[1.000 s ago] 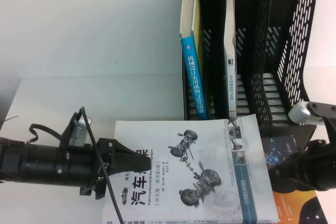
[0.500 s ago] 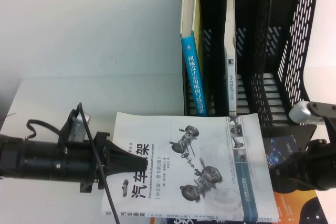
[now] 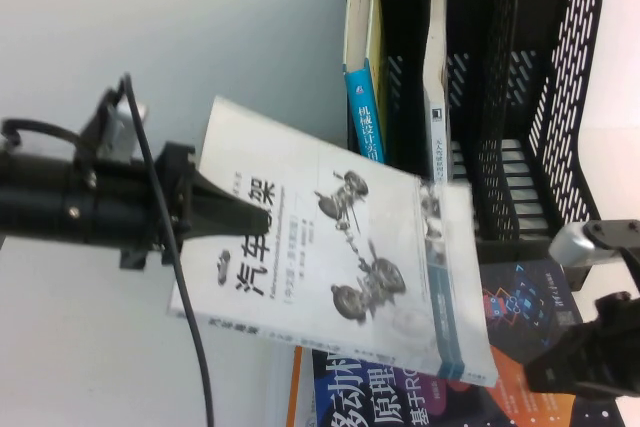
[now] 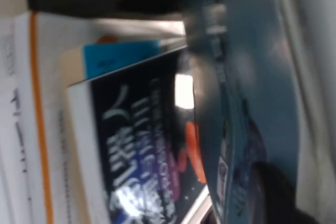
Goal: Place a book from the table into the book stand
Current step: Place the book on the book shelf
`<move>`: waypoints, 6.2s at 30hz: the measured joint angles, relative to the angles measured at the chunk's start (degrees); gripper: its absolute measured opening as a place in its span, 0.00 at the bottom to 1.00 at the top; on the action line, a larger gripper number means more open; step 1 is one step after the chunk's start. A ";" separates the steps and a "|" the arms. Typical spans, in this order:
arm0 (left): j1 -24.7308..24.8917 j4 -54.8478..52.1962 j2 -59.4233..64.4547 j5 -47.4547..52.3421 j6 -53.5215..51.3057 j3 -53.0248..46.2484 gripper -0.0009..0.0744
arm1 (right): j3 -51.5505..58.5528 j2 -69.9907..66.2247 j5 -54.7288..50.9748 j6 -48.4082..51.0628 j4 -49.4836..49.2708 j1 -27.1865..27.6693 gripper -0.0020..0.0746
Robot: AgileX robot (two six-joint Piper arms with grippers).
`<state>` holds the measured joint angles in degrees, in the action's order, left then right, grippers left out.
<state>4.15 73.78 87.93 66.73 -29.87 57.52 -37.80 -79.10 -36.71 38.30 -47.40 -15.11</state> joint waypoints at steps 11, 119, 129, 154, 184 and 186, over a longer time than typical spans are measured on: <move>0.00 -4.47 -7.74 2.04 11.28 13.56 0.17 | 0.33 21.51 -3.20 -17.60 24.26 5.75 0.02; 44.00 -73.78 35.57 5.79 65.04 95.93 0.17 | 0.52 46.77 -19.93 -67.76 61.67 6.61 0.02; 44.48 -76.83 38.70 5.20 69.52 96.58 0.17 | 0.52 46.77 -19.41 -67.16 60.39 6.61 0.02; 44.48 -77.12 37.86 3.49 69.19 100.60 0.17 | 0.52 46.77 -19.00 -66.97 58.86 6.61 0.02; 44.48 -71.97 30.74 -3.96 64.41 102.40 0.17 | 0.52 46.77 -16.21 -64.01 53.73 6.61 0.02; 44.48 -71.97 30.87 -3.25 64.07 102.40 0.17 | 0.52 46.77 -16.21 -64.01 53.73 6.61 0.02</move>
<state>48.64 1.81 118.80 63.49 34.19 159.92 -37.28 -32.32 -52.92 -25.71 6.33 -8.50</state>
